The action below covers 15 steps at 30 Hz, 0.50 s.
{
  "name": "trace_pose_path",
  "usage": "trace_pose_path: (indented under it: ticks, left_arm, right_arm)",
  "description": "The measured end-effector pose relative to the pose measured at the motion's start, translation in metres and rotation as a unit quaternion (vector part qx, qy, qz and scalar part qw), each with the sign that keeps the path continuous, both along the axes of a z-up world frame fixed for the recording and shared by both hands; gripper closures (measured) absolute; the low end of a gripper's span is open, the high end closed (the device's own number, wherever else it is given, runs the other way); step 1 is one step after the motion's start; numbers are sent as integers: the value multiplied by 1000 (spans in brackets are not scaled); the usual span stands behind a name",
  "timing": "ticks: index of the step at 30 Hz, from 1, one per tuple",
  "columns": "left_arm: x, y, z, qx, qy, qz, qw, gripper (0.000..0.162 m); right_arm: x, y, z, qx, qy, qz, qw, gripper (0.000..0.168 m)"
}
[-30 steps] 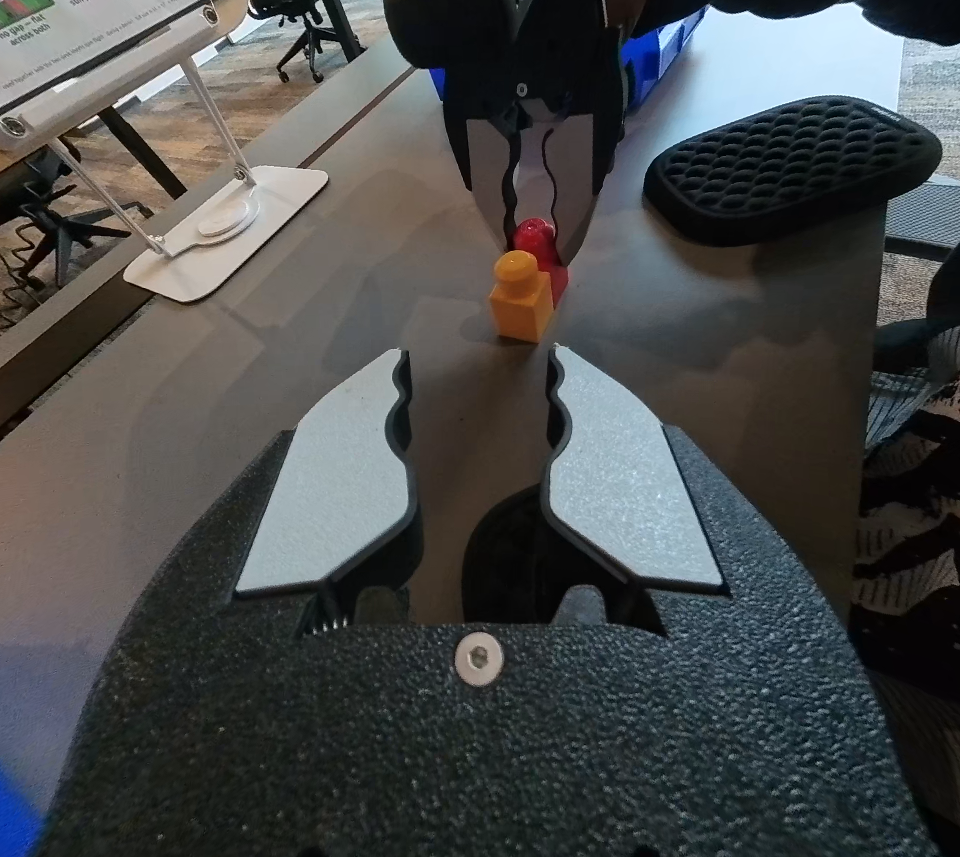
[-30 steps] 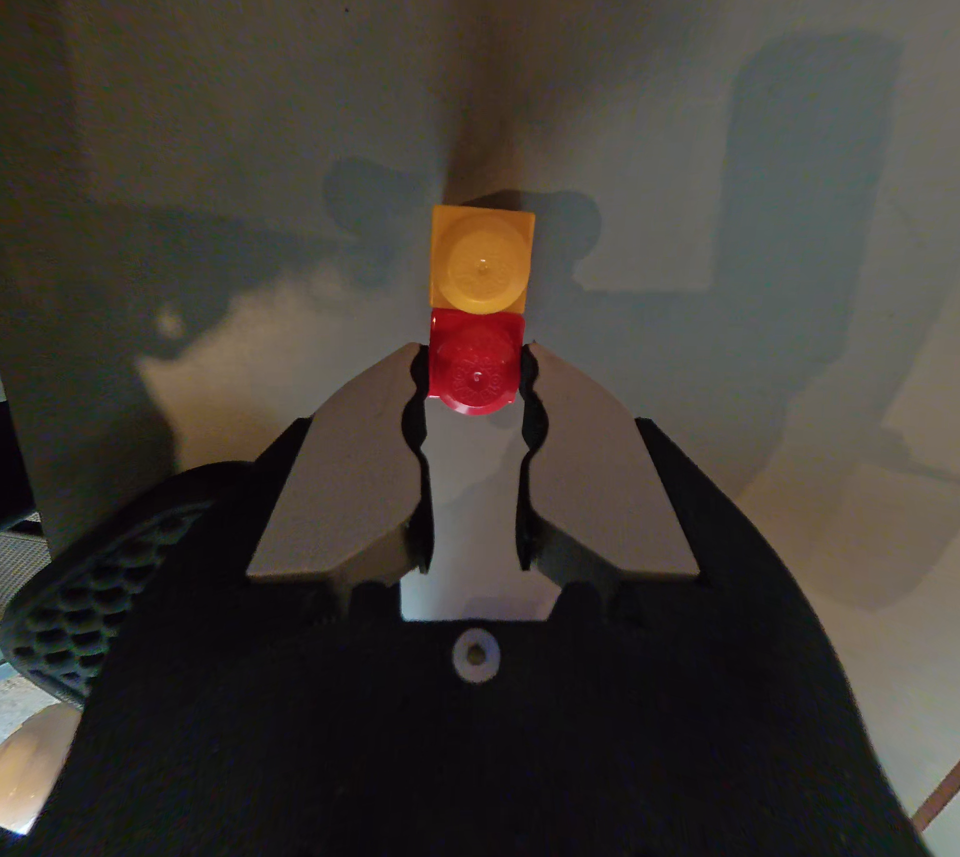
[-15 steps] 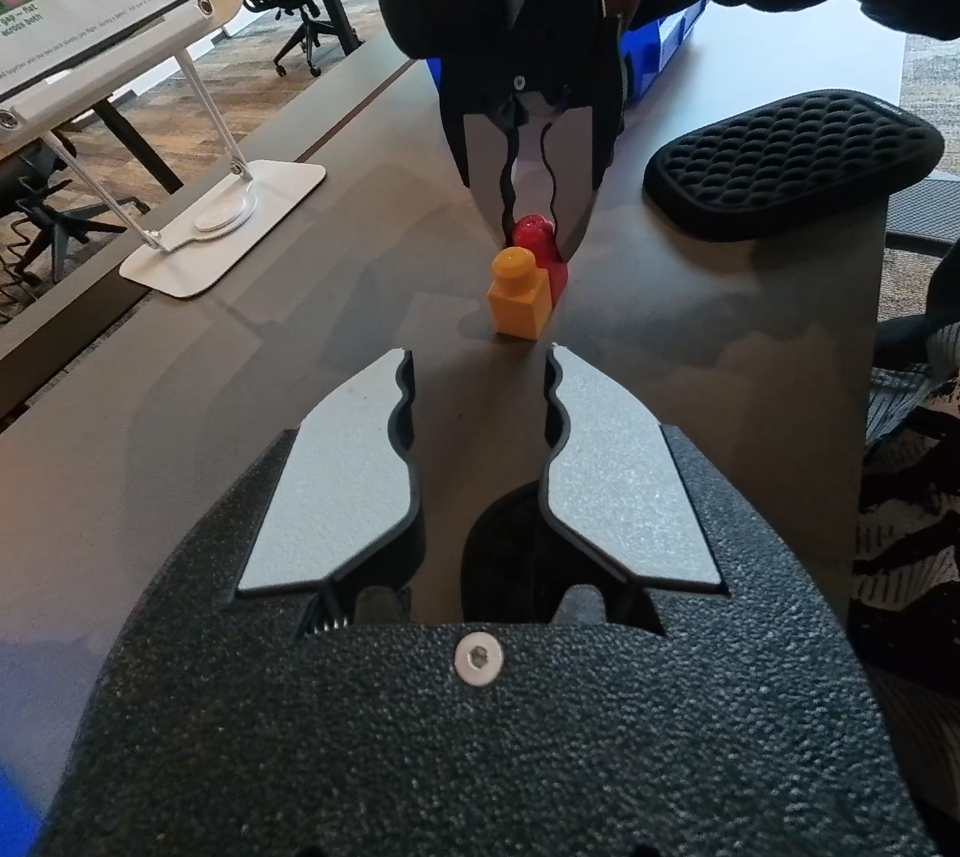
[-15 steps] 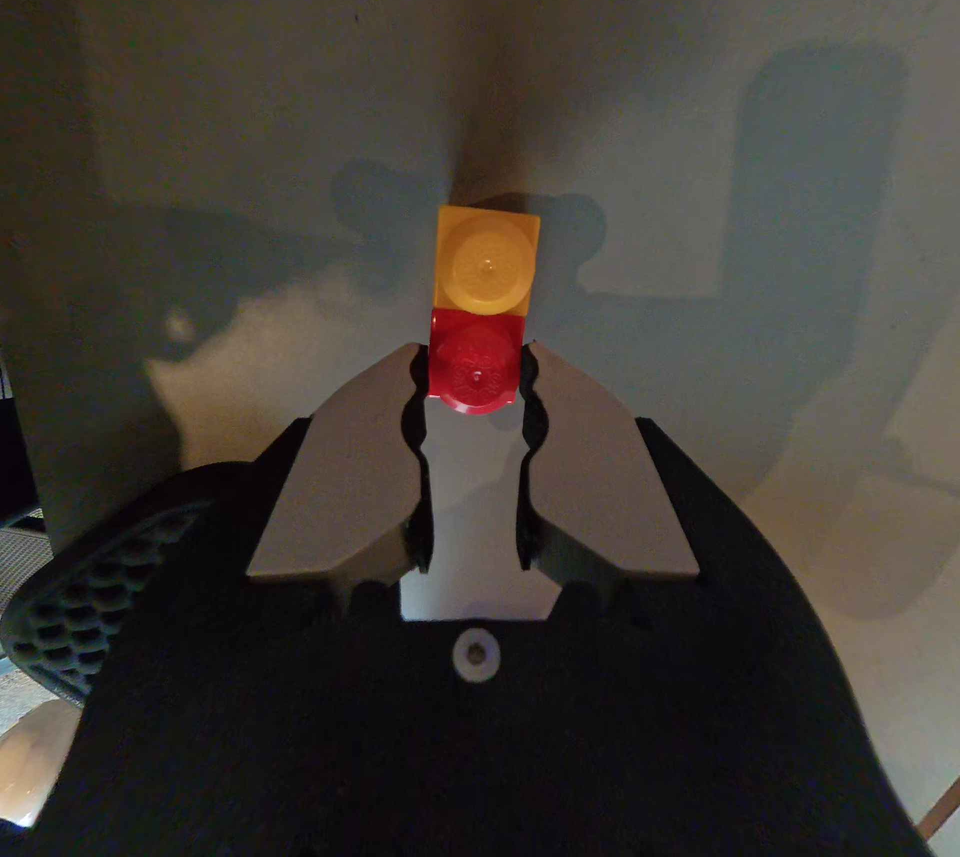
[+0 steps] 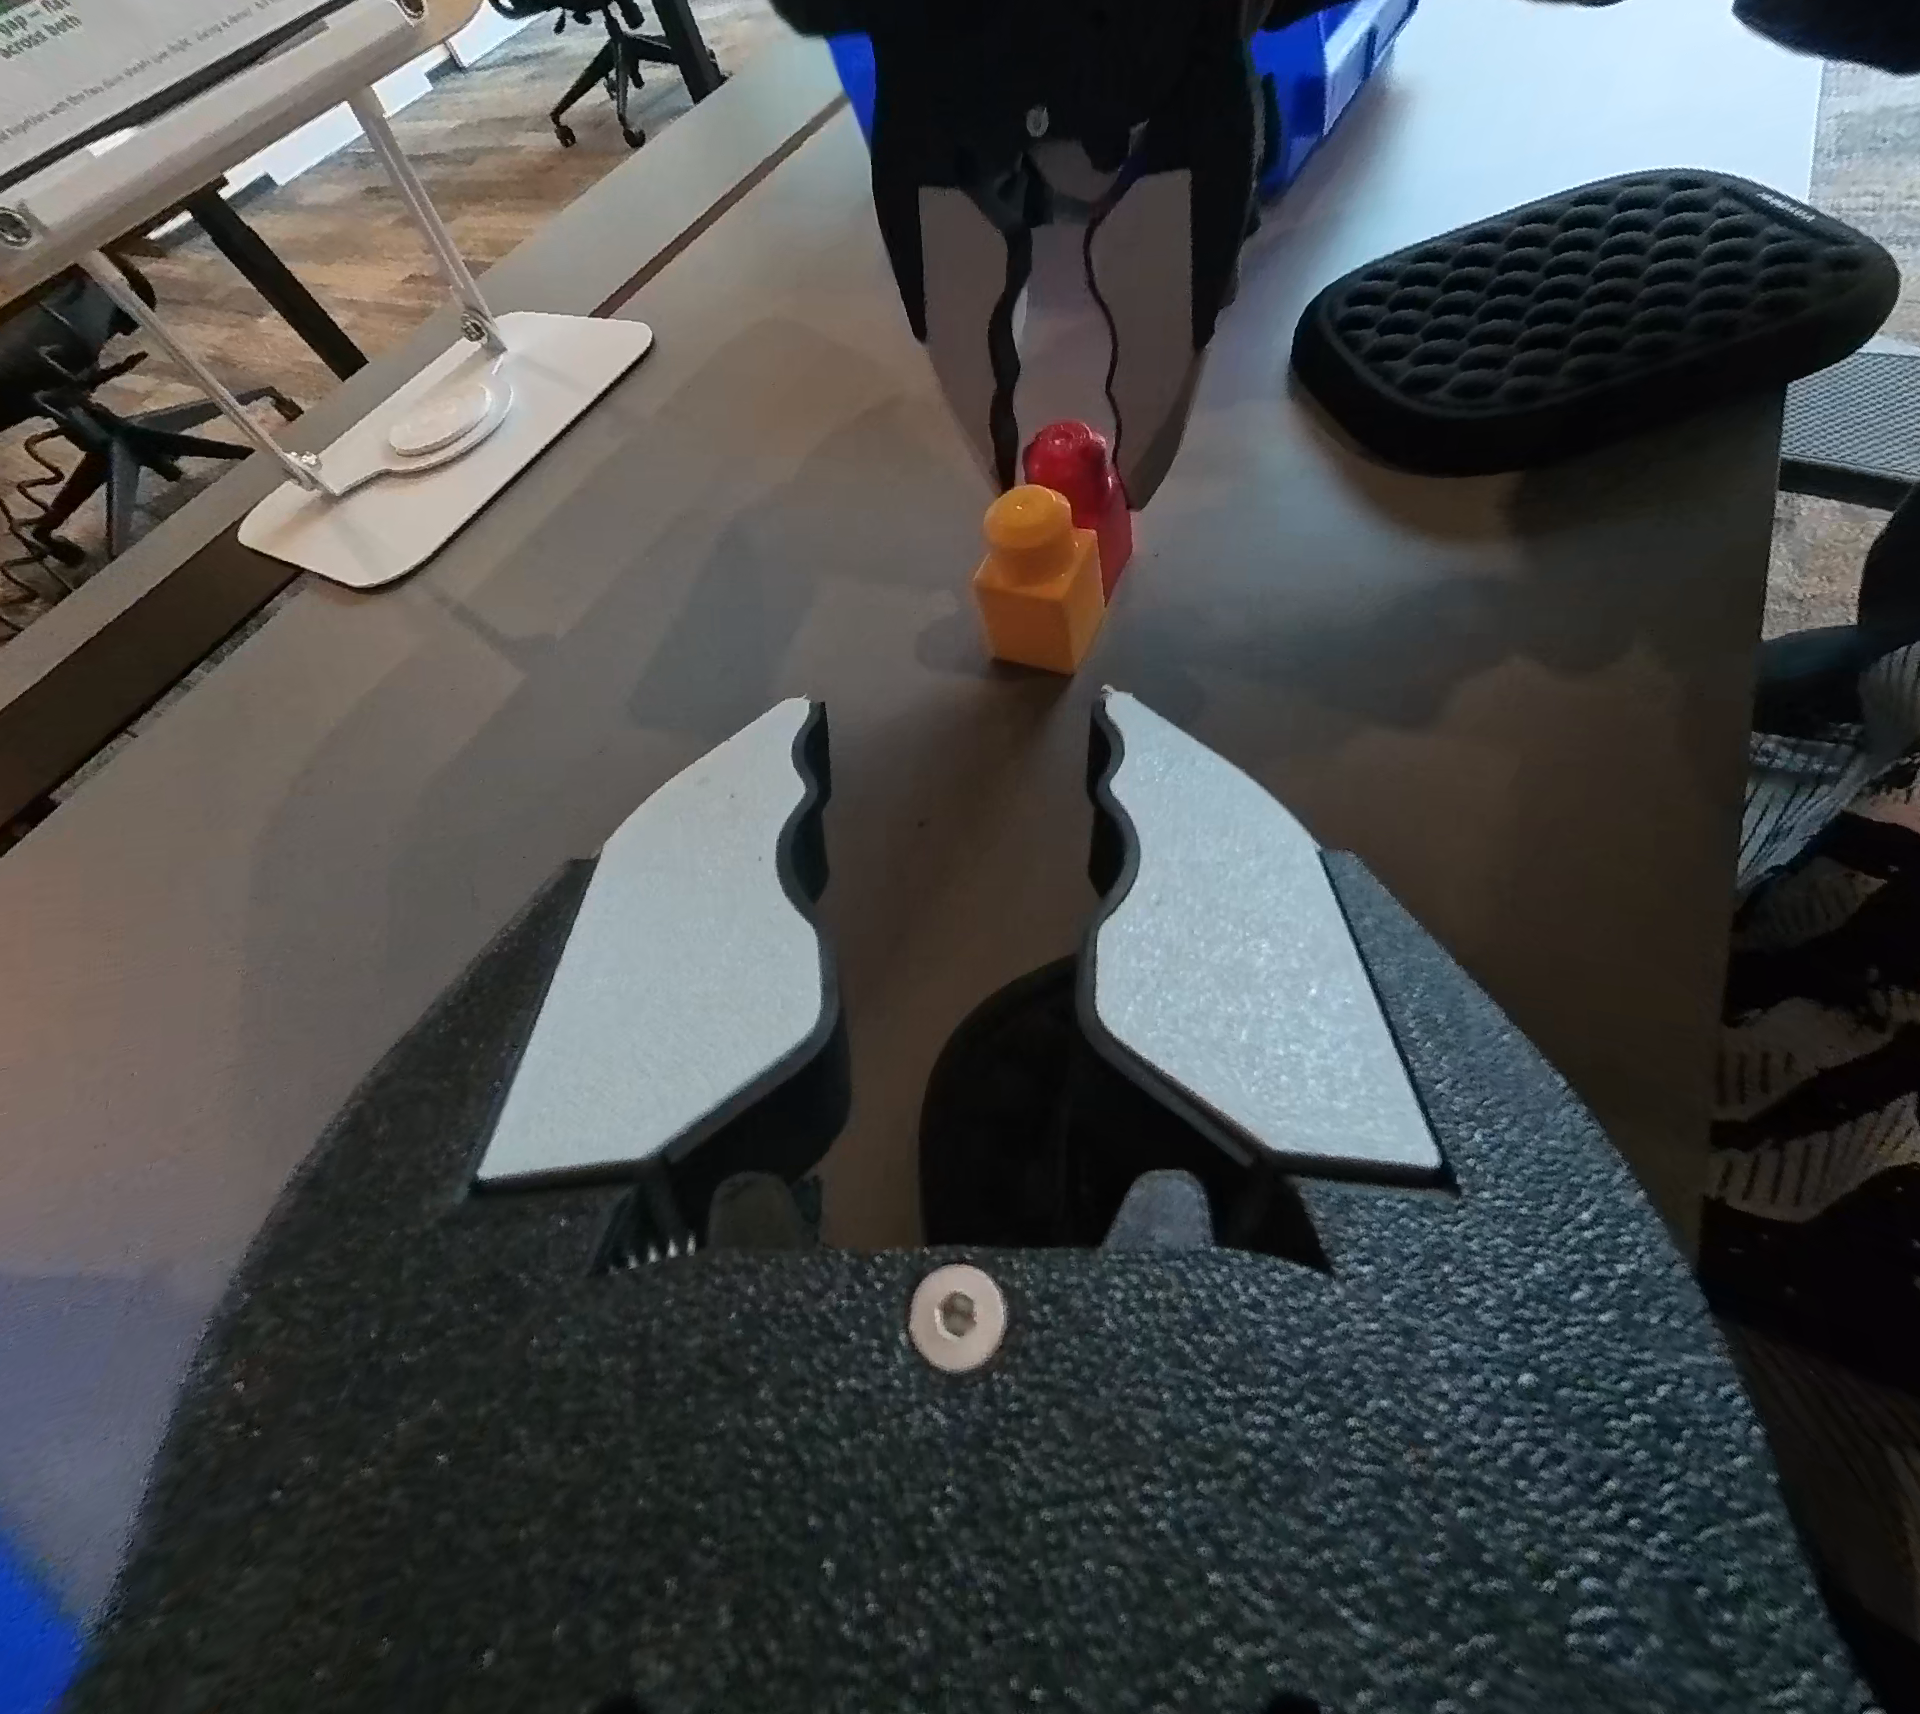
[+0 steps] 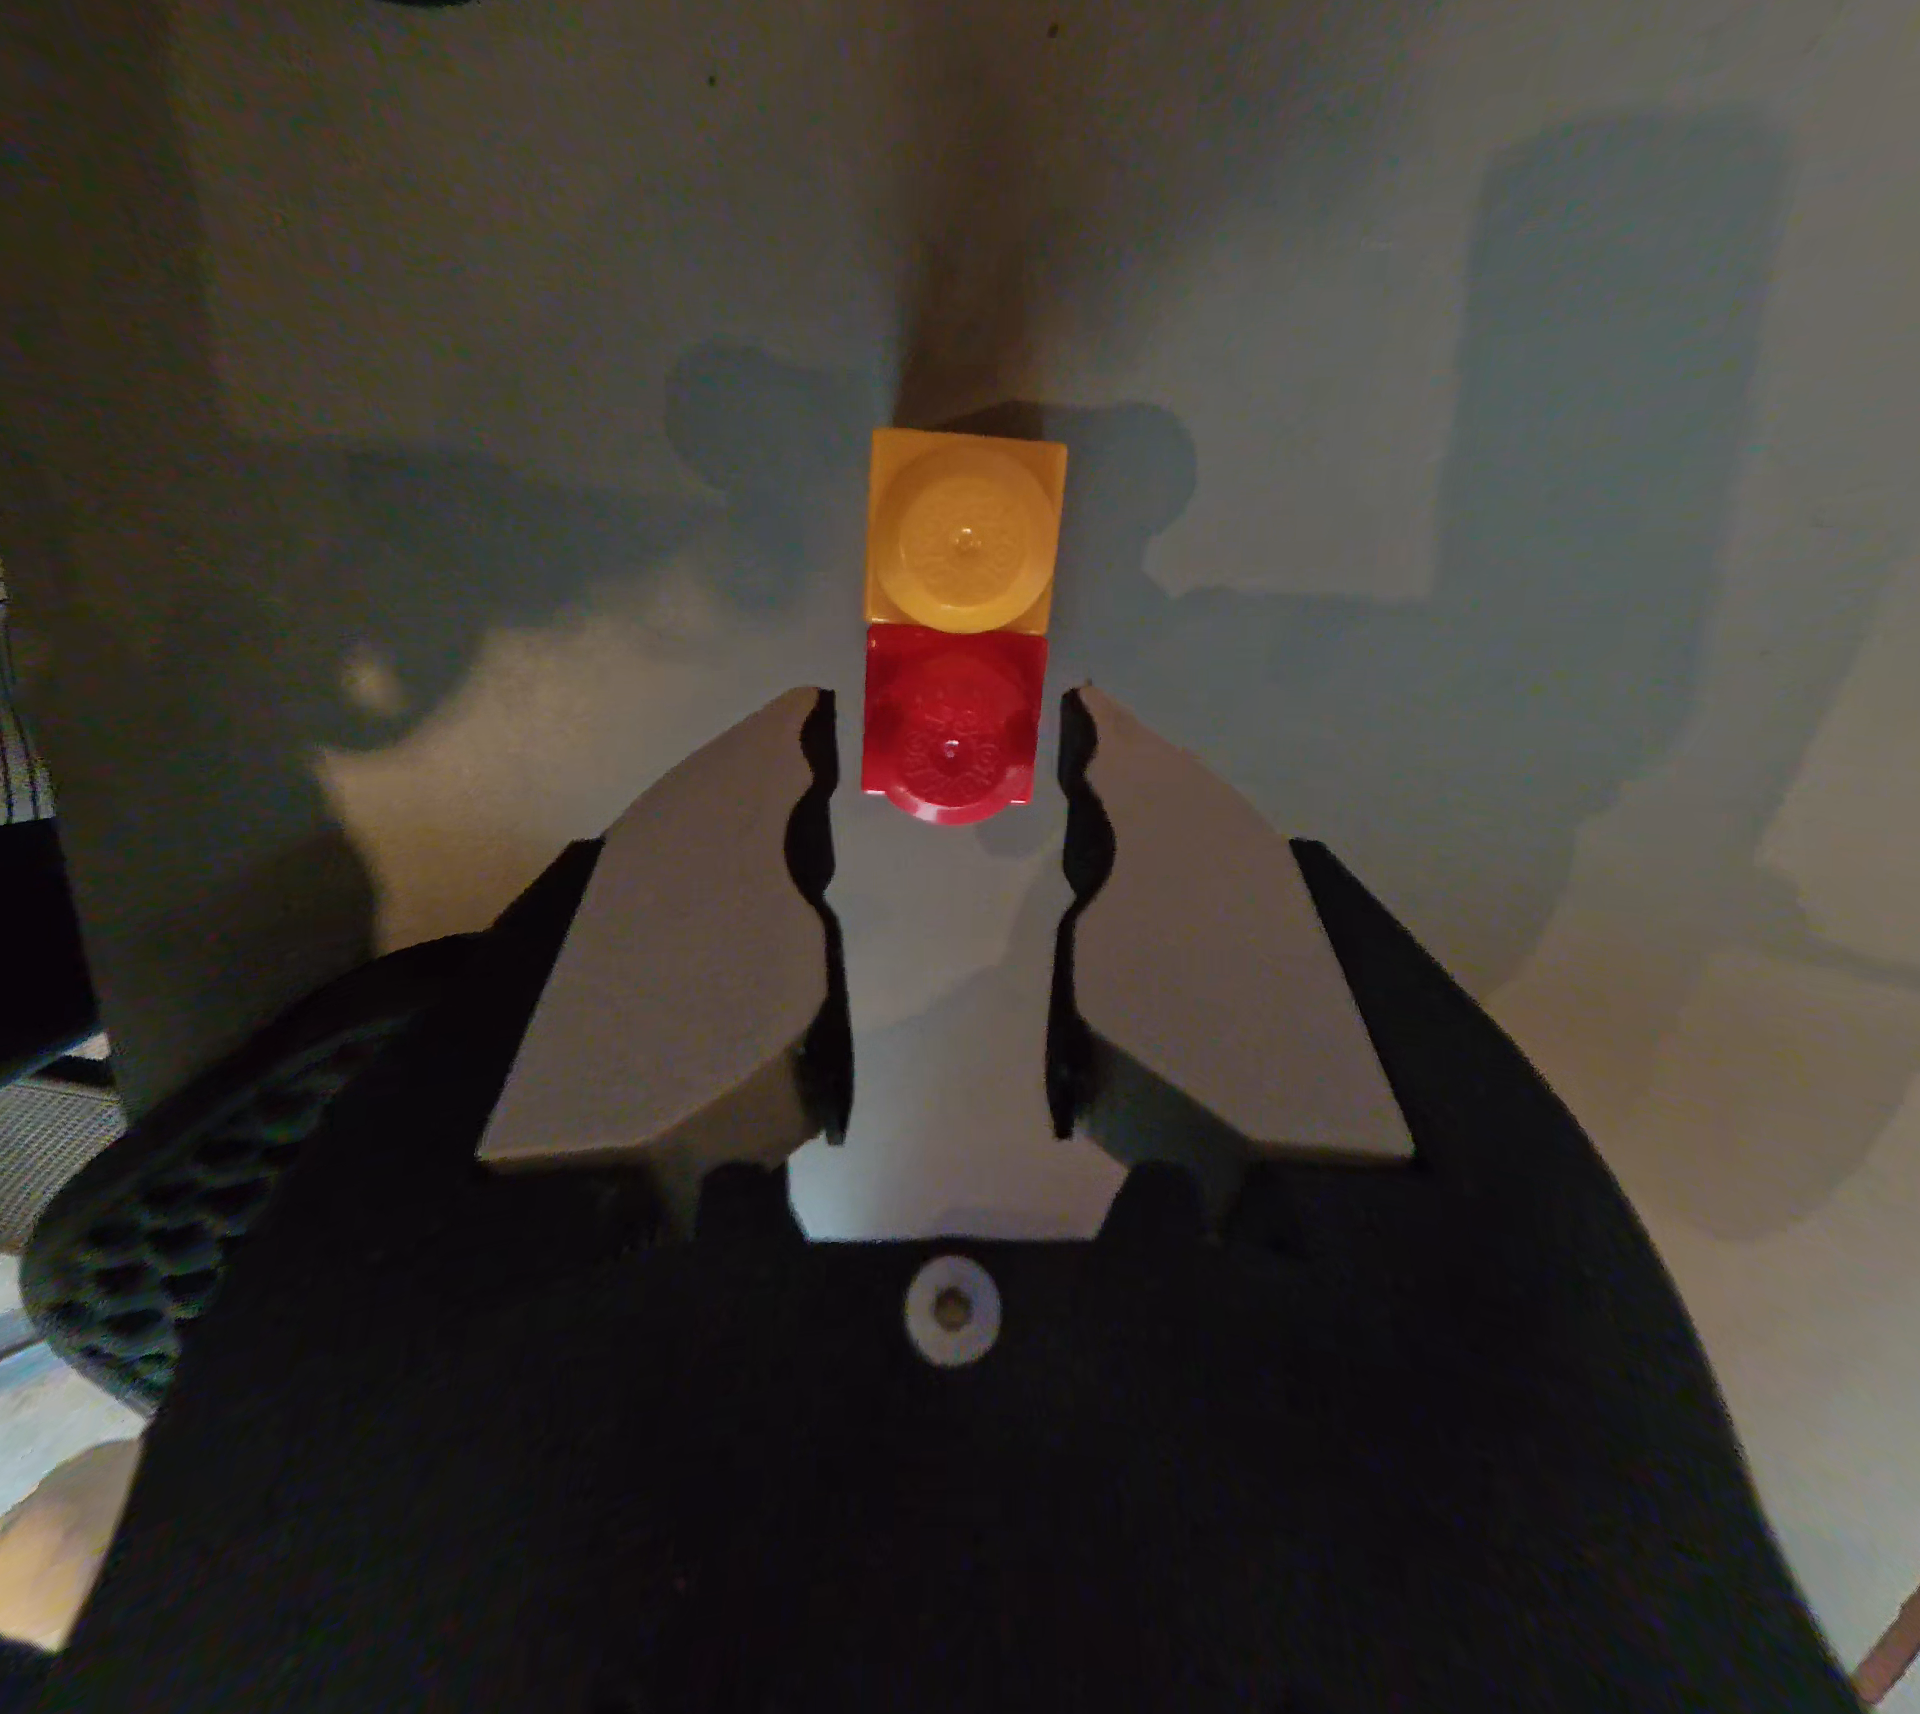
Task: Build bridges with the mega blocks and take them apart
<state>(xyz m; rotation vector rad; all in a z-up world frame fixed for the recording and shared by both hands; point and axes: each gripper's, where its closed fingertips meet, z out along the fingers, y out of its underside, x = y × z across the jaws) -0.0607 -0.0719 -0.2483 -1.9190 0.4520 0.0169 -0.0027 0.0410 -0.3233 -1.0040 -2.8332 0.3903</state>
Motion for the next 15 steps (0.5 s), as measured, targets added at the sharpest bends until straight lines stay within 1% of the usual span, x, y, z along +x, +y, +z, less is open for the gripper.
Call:
trace_pose_path:
  ticks: [5, 9, 12, 15]
  left_arm:
    - [-5, -3, 4, 13, -17, 13, 1000, 115]
    - [-18, -12, 10, 22, -24, 37, 999, 115]
    - [-40, -25, 15, 24, -16, 74, 997, 115]
    - [-74, -46, 23, 17, -8, 128, 992, 116]
  right_arm:
    - [-1, 2, 27, -17, 60, -33, 998, 117]
    - [6, 3, 52, -51, 132, -72, 987, 115]
    - [18, 11, 61, -51, 169, -104, 979, 115]
    - [30, 19, 65, -55, 199, -129, 970, 114]
